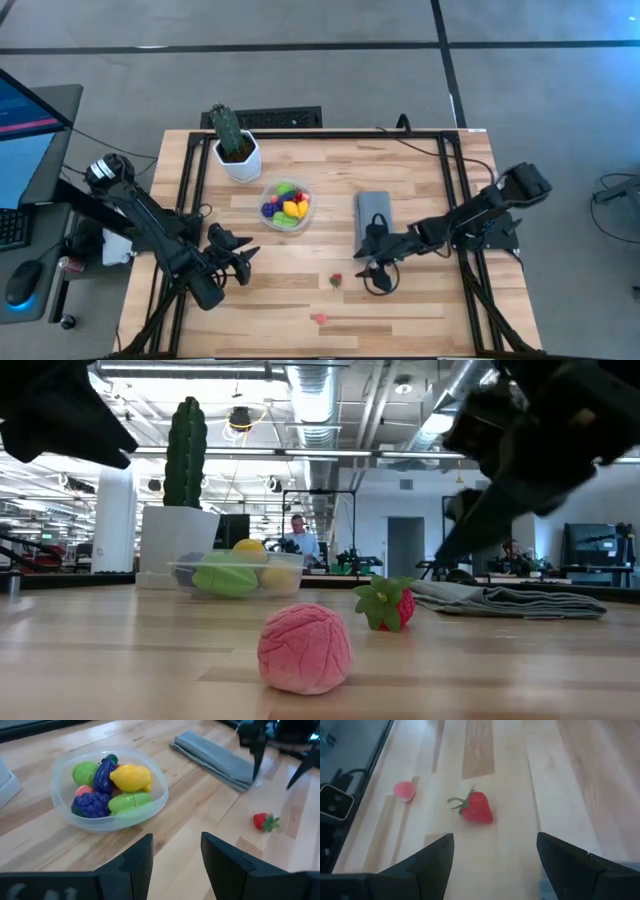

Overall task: Pick and placing Produce into tupperware
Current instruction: Put the red strawberry into the transparent container

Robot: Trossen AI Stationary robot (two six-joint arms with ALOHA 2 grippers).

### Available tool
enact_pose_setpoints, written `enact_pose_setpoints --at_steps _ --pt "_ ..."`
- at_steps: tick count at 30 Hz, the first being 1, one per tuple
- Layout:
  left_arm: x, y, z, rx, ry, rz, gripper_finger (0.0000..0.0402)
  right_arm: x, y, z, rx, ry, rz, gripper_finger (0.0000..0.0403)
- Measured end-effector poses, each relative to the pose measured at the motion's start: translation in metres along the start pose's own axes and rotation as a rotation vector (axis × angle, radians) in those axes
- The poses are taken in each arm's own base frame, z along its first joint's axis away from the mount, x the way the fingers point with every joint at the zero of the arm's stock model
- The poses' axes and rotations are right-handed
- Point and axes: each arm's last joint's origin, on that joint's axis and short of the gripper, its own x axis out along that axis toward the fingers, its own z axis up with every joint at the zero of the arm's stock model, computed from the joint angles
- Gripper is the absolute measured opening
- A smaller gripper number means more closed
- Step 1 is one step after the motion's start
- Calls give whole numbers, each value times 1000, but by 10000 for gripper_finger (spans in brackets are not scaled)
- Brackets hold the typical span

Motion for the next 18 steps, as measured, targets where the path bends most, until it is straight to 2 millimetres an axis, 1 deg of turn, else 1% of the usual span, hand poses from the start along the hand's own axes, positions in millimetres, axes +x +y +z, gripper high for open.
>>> enact_pose_setpoints --at_steps 2,3,6,11,18 --pt "-1 0 2 -16 -20 -8 155 4 -1 -9 22 -29 5 306" --pt "-1 -1 3 -26 -29 -14 155 7 0 -11 32 -43 7 306" --pt "-2 -2 5 -47 -42 -26 155 11 0 -9 32 -82 15 306" --pt "-2 -3 5 -55 -43 -29 155 23 -1 -12 -63 -119 24 306" --pt "-2 -4 5 -70 -44 -37 155 39 -3 -19 -102 -126 29 306"
